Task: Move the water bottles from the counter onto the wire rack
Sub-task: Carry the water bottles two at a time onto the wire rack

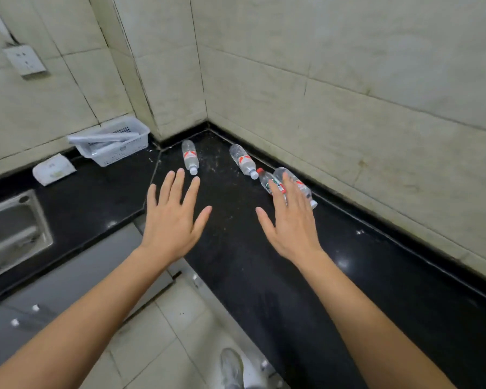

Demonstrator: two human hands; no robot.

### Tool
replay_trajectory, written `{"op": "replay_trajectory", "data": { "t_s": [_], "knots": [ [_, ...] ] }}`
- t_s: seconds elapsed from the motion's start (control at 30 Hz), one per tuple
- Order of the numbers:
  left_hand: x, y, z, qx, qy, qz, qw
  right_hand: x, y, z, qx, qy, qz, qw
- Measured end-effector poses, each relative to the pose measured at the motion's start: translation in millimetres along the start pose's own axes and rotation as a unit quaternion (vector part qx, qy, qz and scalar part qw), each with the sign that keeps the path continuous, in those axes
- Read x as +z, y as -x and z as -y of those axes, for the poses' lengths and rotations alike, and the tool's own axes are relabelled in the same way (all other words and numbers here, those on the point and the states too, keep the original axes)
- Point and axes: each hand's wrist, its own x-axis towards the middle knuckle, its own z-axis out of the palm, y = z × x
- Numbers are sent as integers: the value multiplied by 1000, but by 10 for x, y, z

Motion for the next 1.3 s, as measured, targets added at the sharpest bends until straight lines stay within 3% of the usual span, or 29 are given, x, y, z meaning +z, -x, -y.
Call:
{"op": "replay_trajectory", "data": {
  "t_s": [0.27,0.53,0.77,1.0,1.3],
  "knots": [
    [691,-1322,648,9,-14,45,999,864,-1371,-179,60,-10,57,996],
    [1687,-1944,1288,35,-48,203,977,1692,-1857,-249,134,-22,214,967],
    [2735,-2991,1642,171,-121,326,922,2302,-2569,-492,235,-6,287,929],
    [3700,-3755,1924,318,-259,358,839,3110,-3225,-702,344,28,333,877],
    [4038,-4109,2146,386,-145,334,848,3531,-3243,-495,415,114,284,857]
  ]
}}
